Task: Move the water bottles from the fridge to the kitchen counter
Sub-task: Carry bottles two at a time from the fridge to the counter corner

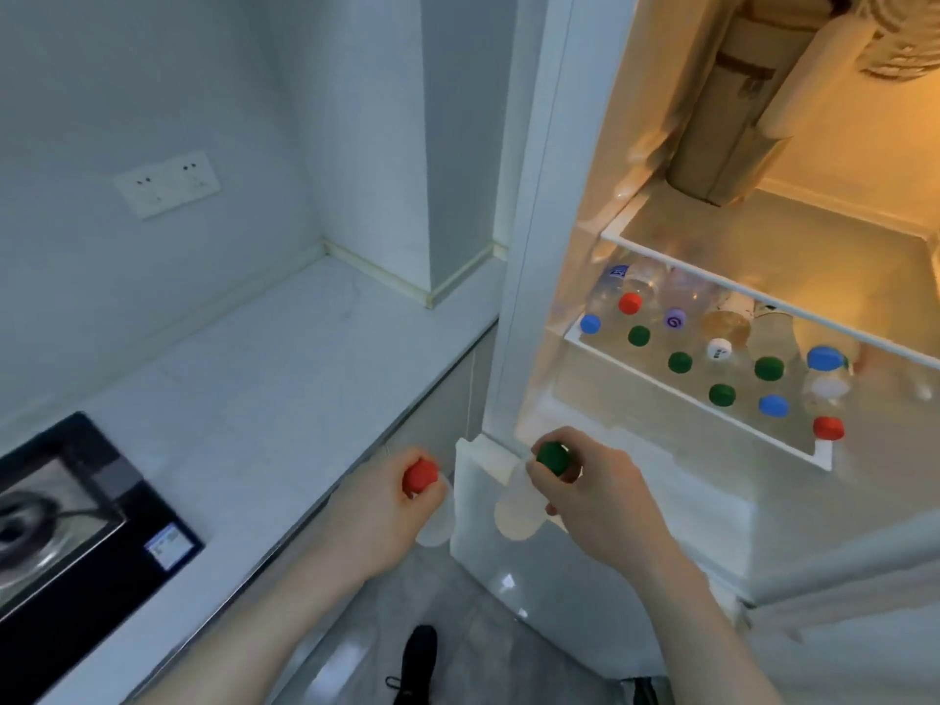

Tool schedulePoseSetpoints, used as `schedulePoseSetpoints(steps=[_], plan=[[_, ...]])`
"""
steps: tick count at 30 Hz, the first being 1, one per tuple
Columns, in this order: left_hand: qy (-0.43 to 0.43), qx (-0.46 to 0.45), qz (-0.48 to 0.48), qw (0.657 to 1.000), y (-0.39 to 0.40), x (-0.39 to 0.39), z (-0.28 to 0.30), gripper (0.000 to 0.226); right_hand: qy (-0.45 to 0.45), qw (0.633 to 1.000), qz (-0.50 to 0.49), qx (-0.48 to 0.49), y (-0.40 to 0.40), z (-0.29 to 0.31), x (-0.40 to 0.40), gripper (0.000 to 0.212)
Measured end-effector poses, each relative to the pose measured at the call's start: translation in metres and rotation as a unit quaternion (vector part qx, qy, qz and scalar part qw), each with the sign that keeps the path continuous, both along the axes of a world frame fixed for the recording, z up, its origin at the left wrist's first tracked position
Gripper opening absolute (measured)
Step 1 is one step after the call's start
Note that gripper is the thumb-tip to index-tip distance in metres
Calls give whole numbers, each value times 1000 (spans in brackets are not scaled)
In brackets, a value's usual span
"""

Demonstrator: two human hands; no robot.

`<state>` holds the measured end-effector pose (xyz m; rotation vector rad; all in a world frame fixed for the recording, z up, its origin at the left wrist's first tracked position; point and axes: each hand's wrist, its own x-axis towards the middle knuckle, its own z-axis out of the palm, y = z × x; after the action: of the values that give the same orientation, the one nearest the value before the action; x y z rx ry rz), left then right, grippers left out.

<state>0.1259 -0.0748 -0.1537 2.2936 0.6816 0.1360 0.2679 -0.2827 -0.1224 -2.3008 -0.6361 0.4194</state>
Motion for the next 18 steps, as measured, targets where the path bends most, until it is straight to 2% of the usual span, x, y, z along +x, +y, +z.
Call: schedulePoseSetpoints(steps=[7, 15, 18], plan=[[30, -14, 128, 991, 1, -107, -2, 7, 4, 988, 155, -17, 47, -1, -50, 9], [10, 19, 285, 958, 15, -243, 10, 12, -9, 934, 358, -4, 134, 12, -142, 4], [-5, 13, 330, 944, 18, -290, 15, 10, -27, 914, 404, -3, 165, 15, -182, 6]])
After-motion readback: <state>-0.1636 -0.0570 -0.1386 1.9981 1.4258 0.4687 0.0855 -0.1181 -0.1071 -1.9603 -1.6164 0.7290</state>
